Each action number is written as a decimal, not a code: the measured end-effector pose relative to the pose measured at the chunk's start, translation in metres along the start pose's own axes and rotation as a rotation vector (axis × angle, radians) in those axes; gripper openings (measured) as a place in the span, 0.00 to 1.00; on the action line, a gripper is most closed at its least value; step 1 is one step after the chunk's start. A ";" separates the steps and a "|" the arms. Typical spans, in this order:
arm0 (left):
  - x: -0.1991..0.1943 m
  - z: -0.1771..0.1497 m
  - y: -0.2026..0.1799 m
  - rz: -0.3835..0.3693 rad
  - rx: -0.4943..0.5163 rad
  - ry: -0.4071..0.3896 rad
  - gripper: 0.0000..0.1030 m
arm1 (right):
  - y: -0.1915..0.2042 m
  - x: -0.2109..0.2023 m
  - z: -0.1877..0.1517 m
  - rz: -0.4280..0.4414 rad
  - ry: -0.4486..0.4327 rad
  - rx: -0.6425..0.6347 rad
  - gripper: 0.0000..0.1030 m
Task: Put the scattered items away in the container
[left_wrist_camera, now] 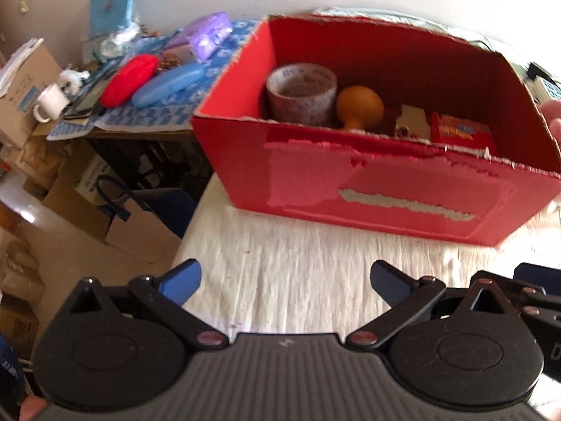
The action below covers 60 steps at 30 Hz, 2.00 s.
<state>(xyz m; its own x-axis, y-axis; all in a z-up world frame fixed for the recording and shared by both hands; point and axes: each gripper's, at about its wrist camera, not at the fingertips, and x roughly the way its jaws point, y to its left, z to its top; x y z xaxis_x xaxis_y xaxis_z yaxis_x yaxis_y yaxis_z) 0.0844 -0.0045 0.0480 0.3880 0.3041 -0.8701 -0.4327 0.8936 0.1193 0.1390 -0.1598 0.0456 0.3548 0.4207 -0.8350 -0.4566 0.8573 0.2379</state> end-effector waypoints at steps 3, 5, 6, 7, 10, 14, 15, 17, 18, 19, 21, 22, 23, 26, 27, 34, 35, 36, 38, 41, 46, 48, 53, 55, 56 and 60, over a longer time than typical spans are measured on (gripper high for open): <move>0.011 0.001 0.001 -0.021 0.038 0.030 0.99 | 0.004 0.006 -0.001 -0.016 0.016 0.051 0.47; 0.018 0.002 0.003 -0.035 0.058 0.043 0.99 | 0.010 0.009 -0.002 -0.029 0.010 0.060 0.48; 0.021 0.003 0.004 -0.039 0.068 0.047 0.99 | 0.013 0.010 -0.002 -0.040 0.005 0.067 0.48; 0.024 0.004 0.005 -0.044 0.082 0.047 0.99 | 0.014 0.011 -0.003 -0.047 0.001 0.081 0.48; 0.031 0.007 0.006 -0.070 0.121 0.042 0.99 | 0.016 0.015 -0.005 -0.076 -0.002 0.124 0.48; 0.038 0.012 0.003 -0.106 0.164 0.045 0.99 | 0.012 0.018 -0.011 -0.133 0.002 0.164 0.49; 0.039 0.012 0.002 -0.111 0.178 0.045 0.99 | 0.012 0.018 -0.012 -0.141 0.007 0.176 0.49; 0.041 0.013 -0.001 -0.121 0.202 0.048 0.99 | 0.011 0.019 -0.013 -0.153 0.016 0.193 0.49; 0.042 0.013 -0.002 -0.126 0.210 0.053 0.99 | 0.012 0.019 -0.014 -0.158 0.020 0.197 0.50; 0.045 0.014 -0.002 -0.132 0.214 0.060 0.99 | 0.012 0.020 -0.015 -0.162 0.023 0.201 0.50; 0.048 0.015 -0.003 -0.136 0.219 0.072 0.99 | 0.013 0.022 -0.016 -0.173 0.027 0.211 0.50; 0.048 0.015 -0.003 -0.136 0.222 0.073 0.99 | 0.014 0.021 -0.017 -0.176 0.027 0.215 0.50; 0.047 0.015 -0.002 -0.133 0.223 0.068 0.99 | 0.014 0.021 -0.017 -0.178 0.025 0.219 0.50; 0.041 0.019 0.002 -0.126 0.215 0.036 0.99 | 0.017 0.020 -0.013 -0.181 0.012 0.217 0.50; 0.038 0.021 0.004 -0.125 0.212 0.028 0.99 | 0.019 0.019 -0.012 -0.175 0.010 0.215 0.50; 0.036 0.027 0.012 -0.114 0.192 0.039 0.99 | 0.028 0.020 -0.007 -0.145 0.013 0.202 0.51; 0.036 0.027 0.014 -0.115 0.190 0.042 0.99 | 0.029 0.020 -0.006 -0.142 0.009 0.199 0.51; 0.036 0.027 0.015 -0.115 0.188 0.044 0.99 | 0.030 0.020 -0.005 -0.141 0.006 0.195 0.51; 0.037 0.026 0.018 -0.117 0.184 0.041 0.99 | 0.033 0.021 -0.002 -0.142 0.001 0.186 0.52; 0.038 0.024 0.023 -0.118 0.170 0.037 0.99 | 0.037 0.021 0.002 -0.153 -0.016 0.170 0.53; 0.040 0.025 0.027 -0.110 0.163 0.039 0.99 | 0.041 0.017 0.005 -0.184 -0.044 0.137 0.55; 0.040 0.025 0.026 -0.103 0.165 0.038 0.99 | 0.041 0.015 0.005 -0.200 -0.055 0.131 0.57; 0.034 0.024 0.021 -0.094 0.190 0.015 0.99 | 0.036 0.010 0.007 -0.226 -0.068 0.135 0.58; 0.029 0.025 0.020 -0.092 0.200 -0.007 0.99 | 0.035 0.007 0.007 -0.233 -0.072 0.137 0.58; 0.026 0.027 0.019 -0.092 0.203 -0.017 0.99 | 0.034 0.006 0.007 -0.235 -0.074 0.136 0.58; 0.016 0.036 0.020 -0.101 0.201 -0.051 0.99 | 0.034 0.000 0.010 -0.241 -0.083 0.133 0.59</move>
<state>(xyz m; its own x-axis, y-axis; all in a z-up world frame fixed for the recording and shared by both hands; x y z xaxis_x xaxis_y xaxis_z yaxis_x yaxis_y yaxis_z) 0.1112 0.0301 0.0530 0.4640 0.2219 -0.8576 -0.2210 0.9665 0.1305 0.1315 -0.1281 0.0586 0.5081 0.2187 -0.8331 -0.2418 0.9646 0.1057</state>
